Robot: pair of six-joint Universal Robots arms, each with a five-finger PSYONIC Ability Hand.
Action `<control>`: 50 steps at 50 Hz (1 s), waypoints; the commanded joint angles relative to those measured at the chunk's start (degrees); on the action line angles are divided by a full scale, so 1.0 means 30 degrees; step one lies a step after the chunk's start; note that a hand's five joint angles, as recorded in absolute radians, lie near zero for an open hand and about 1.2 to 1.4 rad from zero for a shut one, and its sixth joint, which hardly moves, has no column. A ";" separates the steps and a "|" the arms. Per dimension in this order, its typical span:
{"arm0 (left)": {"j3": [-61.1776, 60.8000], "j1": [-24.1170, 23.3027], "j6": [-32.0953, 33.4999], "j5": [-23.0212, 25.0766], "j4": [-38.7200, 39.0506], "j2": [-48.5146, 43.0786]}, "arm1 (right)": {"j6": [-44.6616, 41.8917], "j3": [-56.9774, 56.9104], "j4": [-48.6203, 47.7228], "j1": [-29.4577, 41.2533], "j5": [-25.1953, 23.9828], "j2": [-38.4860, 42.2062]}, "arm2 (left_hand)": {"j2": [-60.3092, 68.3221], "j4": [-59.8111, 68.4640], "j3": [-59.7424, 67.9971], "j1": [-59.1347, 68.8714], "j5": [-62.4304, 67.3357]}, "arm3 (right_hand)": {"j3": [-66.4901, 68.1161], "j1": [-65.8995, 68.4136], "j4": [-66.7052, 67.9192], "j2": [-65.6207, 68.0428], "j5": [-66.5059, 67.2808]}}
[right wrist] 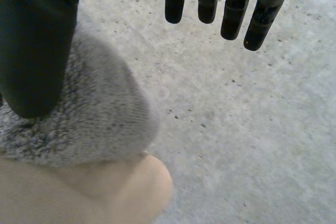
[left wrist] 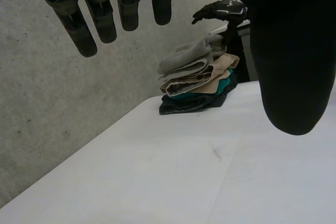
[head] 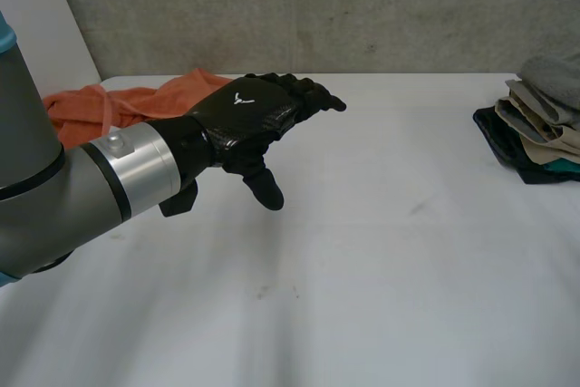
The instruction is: Fold the laundry.
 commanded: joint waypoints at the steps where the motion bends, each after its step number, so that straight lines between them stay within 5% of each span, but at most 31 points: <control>1: 0.0001 -0.0018 -0.0107 -0.0004 0.0001 0.0143 | -0.2684 0.1388 0.2020 -0.1039 0.0271 -0.2014 | 0.0499 0.0531 0.0402 0.0718 0.0174 | -0.0765 -0.0523 -0.1139 -0.0903 -0.1146; 7: 0.0030 0.0011 -0.0312 -0.0004 0.0001 0.0260 | -0.6198 0.1624 0.3309 -0.2007 0.2610 -0.2541 | 0.0499 0.0531 0.0402 0.0718 0.0174 | -0.0765 -0.0523 -0.1139 -0.0903 -0.1146; 12: 0.0118 0.0070 -0.0371 -0.0004 0.0030 0.0319 | -0.9798 0.0427 0.3926 -0.2214 0.7902 -0.3066 | 0.0443 0.0475 0.0347 0.0663 0.0119 | -0.0765 -0.0523 -0.1139 -0.0903 -0.1146; 16: 0.0235 0.0128 -0.0371 -0.0004 0.0030 0.0348 | -1.0803 -0.0278 0.3810 -0.1893 1.0488 -0.4149 | 0.0443 0.0475 0.0346 0.0662 0.0118 | -0.0765 -0.0523 -0.1139 -0.0903 -0.1146; 26: 0.0382 0.0421 -0.0926 -0.1320 0.1082 0.0846 | -0.4775 0.1502 0.3926 0.4695 0.8567 -0.8457 | 0.0330 0.0362 0.0234 0.0550 0.0006 | -0.0765 -0.0523 -0.1139 -0.0903 -0.1146; 34: 0.1434 0.2556 -0.2334 -0.5274 0.4275 0.0701 | -0.0784 0.7506 0.3956 1.0289 0.4902 -1.1419 | -0.0342 -0.0310 -0.0438 -0.0122 -0.0666 | -0.0765 -0.0523 -0.1139 -0.0903 -0.1146; 38: 0.2693 0.4899 -0.2246 -0.6069 0.5097 -0.0321 | -0.1923 0.9764 0.4131 1.3221 0.4783 -1.1331 | -0.0342 -0.0310 -0.0439 -0.0123 -0.0667 | -0.0765 -0.0523 -0.1139 -0.0903 -0.1146; 43: 0.5471 0.7739 -0.1080 -0.5456 0.5041 -0.3976 | -0.6453 1.1844 0.5124 1.4893 0.6592 -1.0251 | 0.0049 0.0082 -0.0047 0.0269 -0.0275 | -0.0765 -0.0523 -0.1139 -0.0903 -0.1146; 50: 0.8347 0.9121 0.1940 -0.4165 0.4893 -0.9138 | -1.0947 1.2755 0.6270 1.5511 0.9527 -0.9223 | 0.0050 0.0082 -0.0046 0.0270 -0.0274 | -0.0765 -0.0523 -0.1139 -0.0903 -0.1146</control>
